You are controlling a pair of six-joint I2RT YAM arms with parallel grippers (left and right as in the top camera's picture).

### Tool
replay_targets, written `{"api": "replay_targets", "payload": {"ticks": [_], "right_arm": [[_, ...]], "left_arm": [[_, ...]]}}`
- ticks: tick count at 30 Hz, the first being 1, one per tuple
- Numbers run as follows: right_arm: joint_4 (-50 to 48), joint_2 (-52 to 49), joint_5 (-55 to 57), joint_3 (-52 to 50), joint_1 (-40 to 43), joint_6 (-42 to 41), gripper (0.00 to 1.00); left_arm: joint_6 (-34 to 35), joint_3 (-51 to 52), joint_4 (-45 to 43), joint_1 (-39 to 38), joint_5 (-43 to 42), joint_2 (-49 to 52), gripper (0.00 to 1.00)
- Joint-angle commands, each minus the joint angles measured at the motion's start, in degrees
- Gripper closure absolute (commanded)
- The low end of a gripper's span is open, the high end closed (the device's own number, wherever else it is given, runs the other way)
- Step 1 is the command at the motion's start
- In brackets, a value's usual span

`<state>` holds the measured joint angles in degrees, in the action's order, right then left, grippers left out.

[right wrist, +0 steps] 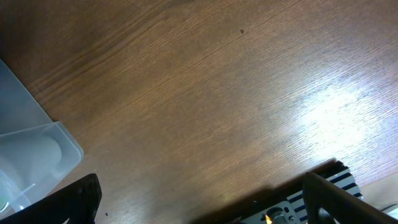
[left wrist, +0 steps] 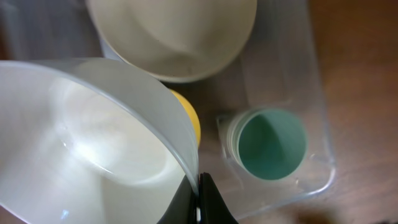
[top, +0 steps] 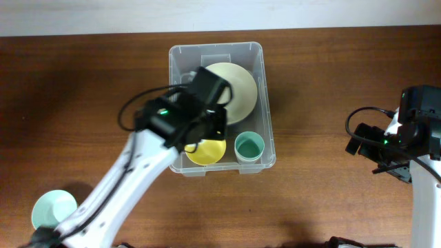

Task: Pack container
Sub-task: 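Lower the white bowl into the yellow bowl, release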

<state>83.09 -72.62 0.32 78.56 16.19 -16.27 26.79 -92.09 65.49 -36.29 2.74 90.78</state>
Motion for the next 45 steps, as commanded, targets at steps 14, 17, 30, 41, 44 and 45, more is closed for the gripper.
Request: {"api": "replay_targets", "payload": {"ticks": [14, 17, 30, 41, 44, 45], "right_arm": [[0.0, -0.1, -0.1, 0.0, 0.0, 0.0, 0.01], [0.0, -0.1, -0.1, 0.0, 0.0, 0.0, 0.01], [0.2, -0.1, -0.1, 0.0, 0.0, 0.0, 0.01], [-0.2, -0.1, -0.1, 0.0, 0.0, 0.0, 0.01], [-0.2, -0.1, -0.1, 0.0, 0.0, 0.0, 0.01], [-0.2, -0.1, -0.2, 0.0, 0.0, 0.0, 0.01]], "left_arm": [[3.1, 0.0, 4.0, -2.5, -4.0, 12.8, 0.47], [3.1, 0.0, 4.1, -2.5, -1.8, 12.7, 0.4], [4.5, 0.0, 13.7, 15.3, 10.1, 2.7, 0.41], [0.7, 6.3, 13.1, 49.4, 10.5, -14.6, 0.32], [0.3, 11.4, 11.0, 56.9, 9.8, -15.2, 0.28], [0.3, 13.4, 9.9, 59.4, 8.8, -15.2, 0.27]]}}
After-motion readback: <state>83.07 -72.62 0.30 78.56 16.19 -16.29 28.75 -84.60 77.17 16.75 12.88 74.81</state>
